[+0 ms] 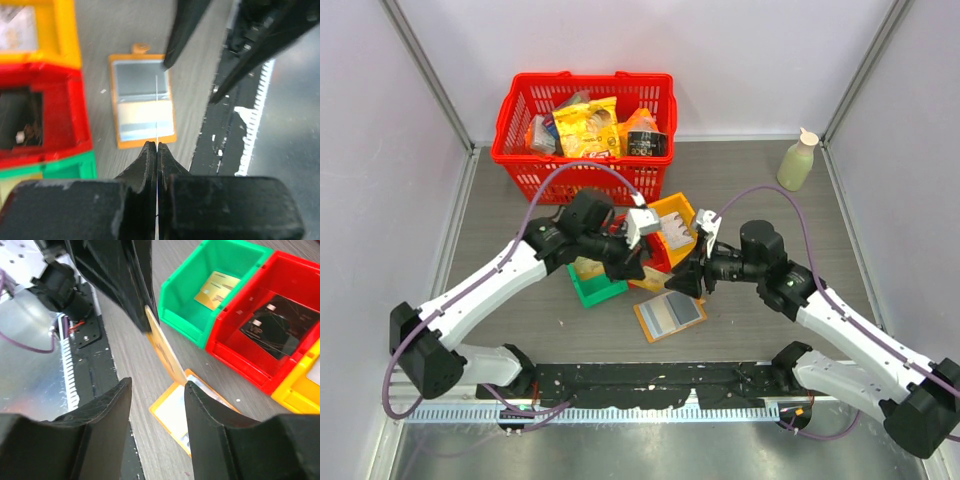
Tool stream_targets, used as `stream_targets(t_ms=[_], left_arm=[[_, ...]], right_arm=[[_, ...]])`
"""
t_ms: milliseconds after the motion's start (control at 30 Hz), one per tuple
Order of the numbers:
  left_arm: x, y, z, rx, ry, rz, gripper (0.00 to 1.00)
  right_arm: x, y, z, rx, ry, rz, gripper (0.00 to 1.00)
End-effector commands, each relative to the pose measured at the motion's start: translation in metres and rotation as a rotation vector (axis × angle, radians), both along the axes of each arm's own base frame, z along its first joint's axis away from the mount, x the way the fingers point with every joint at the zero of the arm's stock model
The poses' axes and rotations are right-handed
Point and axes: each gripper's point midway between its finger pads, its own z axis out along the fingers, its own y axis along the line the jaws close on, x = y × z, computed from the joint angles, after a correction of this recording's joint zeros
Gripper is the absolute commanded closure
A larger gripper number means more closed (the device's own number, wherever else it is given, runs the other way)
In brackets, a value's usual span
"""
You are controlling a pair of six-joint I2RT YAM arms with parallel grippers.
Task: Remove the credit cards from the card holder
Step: Place the credit card in the storage box.
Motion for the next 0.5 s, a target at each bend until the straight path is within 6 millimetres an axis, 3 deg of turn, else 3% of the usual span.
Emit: stream_targets(t_ms=[0, 133, 233, 300, 467], left_arm=[[0.048, 0.032, 0.005, -0.057, 0.007, 0.384, 1.0], [0.083, 0.08, -0.011, -0.045, 0.046, 0.786, 1.0], [0.096, 0.114, -0.025, -0.045, 0.103, 1.061, 1.0], [0.102, 0.125, -0.034, -0.075, 0.146, 1.181, 1.0], [0.113, 0.128, -0.055, -0.131, 0.25, 1.323, 1.0]], right_arm=[[0.038, -0.004, -0.008, -0.013, 0.032, -0.212, 0.43], [0.055, -0.015, -0.032, -0.104, 0.086, -0.336, 0.3], [0.065, -0.021, -0.048, -0.144, 0.131, -0.419, 0.27], [0.067, -0.024, -0.054, -0.154, 0.156, -0.446, 0.25], [0.064, -0.029, -0.075, -0.197, 0.228, -0.497, 0.2]])
